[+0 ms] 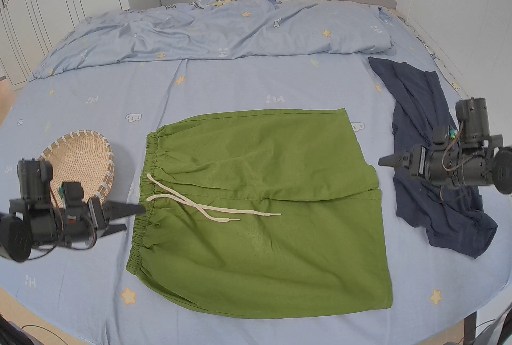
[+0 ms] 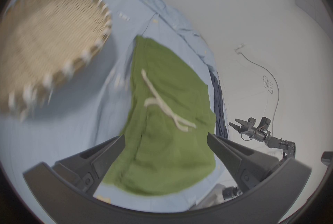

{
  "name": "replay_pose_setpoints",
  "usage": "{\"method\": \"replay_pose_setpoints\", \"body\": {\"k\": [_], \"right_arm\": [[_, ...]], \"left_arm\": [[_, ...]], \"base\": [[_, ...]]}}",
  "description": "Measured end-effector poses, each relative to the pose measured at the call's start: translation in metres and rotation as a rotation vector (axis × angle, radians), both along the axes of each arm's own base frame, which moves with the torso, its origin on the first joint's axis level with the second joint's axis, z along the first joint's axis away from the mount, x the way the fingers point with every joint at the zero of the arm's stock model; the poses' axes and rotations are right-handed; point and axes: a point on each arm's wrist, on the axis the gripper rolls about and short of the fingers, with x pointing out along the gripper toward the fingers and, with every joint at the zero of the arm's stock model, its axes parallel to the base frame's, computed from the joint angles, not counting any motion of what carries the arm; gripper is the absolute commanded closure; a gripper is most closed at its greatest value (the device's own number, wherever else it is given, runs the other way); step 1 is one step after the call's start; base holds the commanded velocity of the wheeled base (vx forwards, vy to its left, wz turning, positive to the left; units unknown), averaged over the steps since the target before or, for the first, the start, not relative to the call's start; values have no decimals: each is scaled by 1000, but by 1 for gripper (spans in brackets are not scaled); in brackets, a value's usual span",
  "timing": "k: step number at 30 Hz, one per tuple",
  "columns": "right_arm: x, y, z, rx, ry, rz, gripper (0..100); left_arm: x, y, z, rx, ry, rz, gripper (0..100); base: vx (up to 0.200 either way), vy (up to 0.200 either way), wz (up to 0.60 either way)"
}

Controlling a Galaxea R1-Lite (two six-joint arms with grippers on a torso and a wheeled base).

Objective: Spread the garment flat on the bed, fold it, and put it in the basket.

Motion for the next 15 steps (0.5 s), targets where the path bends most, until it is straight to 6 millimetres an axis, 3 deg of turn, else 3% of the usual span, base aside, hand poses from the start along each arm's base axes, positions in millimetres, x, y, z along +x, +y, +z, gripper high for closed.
{"method": "replay_pose_setpoints", "body": {"k": [8, 11, 15], "right_arm": [[-63, -3, -20, 22, 24, 37, 0], [-78, -3, -18, 30, 4, 49, 0], [-87, -3, -15, 37, -17, 60, 0]], "left_arm": [[-84, -5, -35, -66, 159, -29, 0], [-97, -6, -41, -66, 167, -52, 0], [-100, -5, -49, -40, 175, -89, 0]], "base": [[0, 0, 0], [0, 0, 0], [0, 0, 0]]}}
